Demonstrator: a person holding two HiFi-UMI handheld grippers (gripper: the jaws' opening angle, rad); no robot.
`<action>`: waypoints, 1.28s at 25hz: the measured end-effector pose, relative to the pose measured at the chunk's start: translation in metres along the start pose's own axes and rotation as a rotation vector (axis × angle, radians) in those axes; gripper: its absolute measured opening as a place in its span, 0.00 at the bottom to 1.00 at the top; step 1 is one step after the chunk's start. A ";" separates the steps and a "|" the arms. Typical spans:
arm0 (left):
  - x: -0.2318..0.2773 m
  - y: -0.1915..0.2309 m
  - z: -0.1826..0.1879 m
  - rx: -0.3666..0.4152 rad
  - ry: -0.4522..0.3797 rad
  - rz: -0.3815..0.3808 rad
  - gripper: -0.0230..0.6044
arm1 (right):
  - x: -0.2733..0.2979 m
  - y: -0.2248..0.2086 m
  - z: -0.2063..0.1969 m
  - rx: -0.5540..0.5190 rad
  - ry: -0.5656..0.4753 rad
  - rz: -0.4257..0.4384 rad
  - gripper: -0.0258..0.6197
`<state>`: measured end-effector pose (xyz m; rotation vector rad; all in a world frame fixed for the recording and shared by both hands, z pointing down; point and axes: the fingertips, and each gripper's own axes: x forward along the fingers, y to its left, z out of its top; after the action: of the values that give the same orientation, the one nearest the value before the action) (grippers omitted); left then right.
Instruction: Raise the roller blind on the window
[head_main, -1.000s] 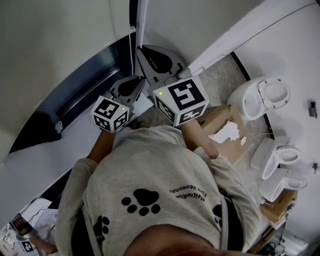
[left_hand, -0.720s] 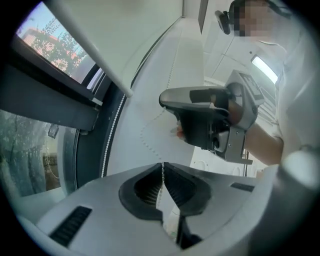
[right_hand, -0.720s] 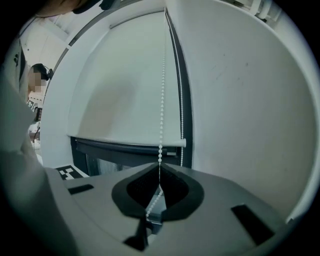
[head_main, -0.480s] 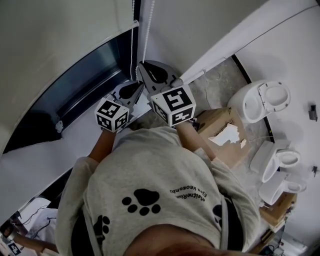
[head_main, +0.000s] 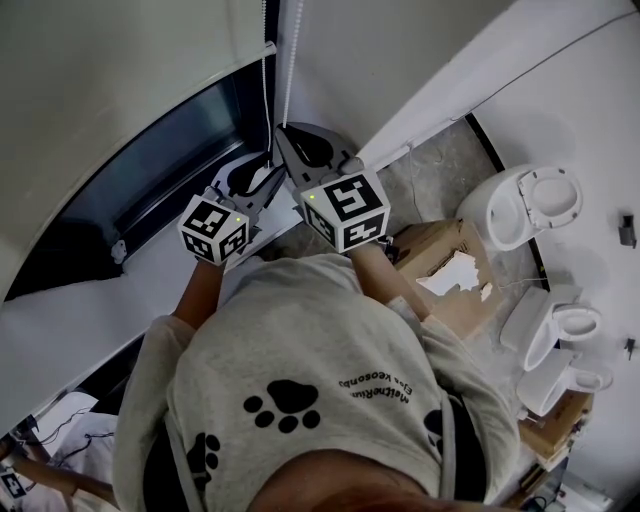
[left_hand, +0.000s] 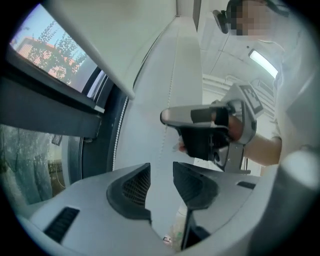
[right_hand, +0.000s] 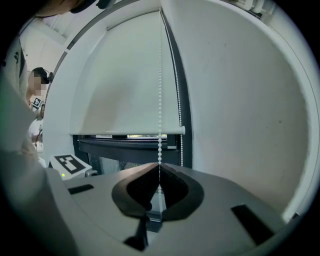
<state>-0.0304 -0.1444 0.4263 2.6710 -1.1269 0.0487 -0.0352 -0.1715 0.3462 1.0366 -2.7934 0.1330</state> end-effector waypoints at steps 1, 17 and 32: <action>-0.003 0.000 0.011 0.005 -0.026 0.001 0.25 | 0.000 0.000 0.000 0.000 -0.001 0.002 0.05; -0.016 -0.026 0.131 0.116 -0.183 -0.005 0.25 | -0.005 -0.001 -0.023 -0.045 -0.002 0.026 0.05; -0.004 -0.034 0.160 0.185 -0.167 -0.014 0.23 | -0.004 0.009 -0.074 -0.038 0.079 0.021 0.05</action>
<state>-0.0193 -0.1561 0.2635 2.8922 -1.2071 -0.0784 -0.0289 -0.1520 0.4182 0.9718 -2.7254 0.1197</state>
